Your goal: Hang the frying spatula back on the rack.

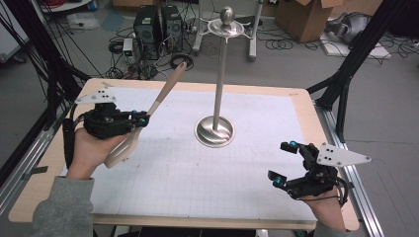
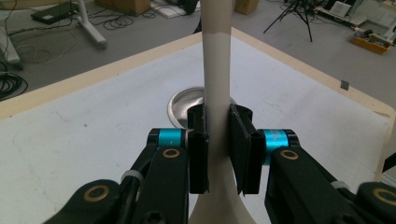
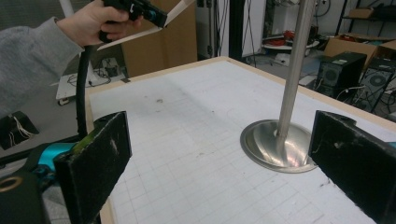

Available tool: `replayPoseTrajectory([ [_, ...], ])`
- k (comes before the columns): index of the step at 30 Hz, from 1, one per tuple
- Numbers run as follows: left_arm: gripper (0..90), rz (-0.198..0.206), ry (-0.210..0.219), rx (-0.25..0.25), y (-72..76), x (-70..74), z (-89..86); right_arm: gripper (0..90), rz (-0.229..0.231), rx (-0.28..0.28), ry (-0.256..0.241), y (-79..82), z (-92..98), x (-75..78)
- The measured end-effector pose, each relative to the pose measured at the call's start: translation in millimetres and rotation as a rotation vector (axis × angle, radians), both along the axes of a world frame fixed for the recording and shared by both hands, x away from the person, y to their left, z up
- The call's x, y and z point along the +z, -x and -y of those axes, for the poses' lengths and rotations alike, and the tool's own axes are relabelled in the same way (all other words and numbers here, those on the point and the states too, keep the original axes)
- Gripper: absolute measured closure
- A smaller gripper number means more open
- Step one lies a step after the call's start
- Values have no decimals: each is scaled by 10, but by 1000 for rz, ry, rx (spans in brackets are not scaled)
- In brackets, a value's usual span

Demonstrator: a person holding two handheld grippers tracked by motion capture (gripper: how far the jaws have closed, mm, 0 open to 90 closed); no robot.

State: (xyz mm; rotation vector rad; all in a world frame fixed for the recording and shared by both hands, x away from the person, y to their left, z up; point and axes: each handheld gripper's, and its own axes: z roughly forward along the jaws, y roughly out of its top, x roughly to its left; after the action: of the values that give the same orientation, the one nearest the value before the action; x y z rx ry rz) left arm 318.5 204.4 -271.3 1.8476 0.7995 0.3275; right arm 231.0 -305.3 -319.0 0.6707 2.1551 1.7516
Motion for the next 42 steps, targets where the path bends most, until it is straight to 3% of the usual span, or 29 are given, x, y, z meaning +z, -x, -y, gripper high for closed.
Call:
replayPoseTrajectory([
  [6, 776, 22, -7, 8, 20, 129, -6, 45, 3, -2, -1, -3, 5, 0],
  [9, 776, 27, 15, 9, 32, 170, -9, 45, 2, -2, 1, 4, 8, 3],
  [12, 776, 33, -1, 4, 40, 213, -11, 45, 8, 0, 0, 3, 7, 5],
  [17, 776, 33, 25, 9, 58, 292, 11, 45, 2, 1, 1, 0, 0, 3],
  [19, 776, 34, 9, 13, 52, 310, 15, 45, 2, 5, 3, 0, -4, 3],
  [29, 776, 42, 65, -2, 25, 431, 4, 45, -1, 6, -2, -2, 1, 1],
  [32, 776, 48, 60, -4, 17, 464, 25, 45, 4, 6, 3, -8, -2, -3],
  [36, 776, 71, 52, -24, -2, 511, 46, 45, 5, 12, -7, 4, 11, 8],
  [38, 776, 92, 40, -41, -14, 523, 53, 45, 7, 32, -36, 10, 20, 19],
  [42, 776, 96, 45, -45, -34, 534, 62, 45, 18, 44, -58, 37, 25, 53],
])
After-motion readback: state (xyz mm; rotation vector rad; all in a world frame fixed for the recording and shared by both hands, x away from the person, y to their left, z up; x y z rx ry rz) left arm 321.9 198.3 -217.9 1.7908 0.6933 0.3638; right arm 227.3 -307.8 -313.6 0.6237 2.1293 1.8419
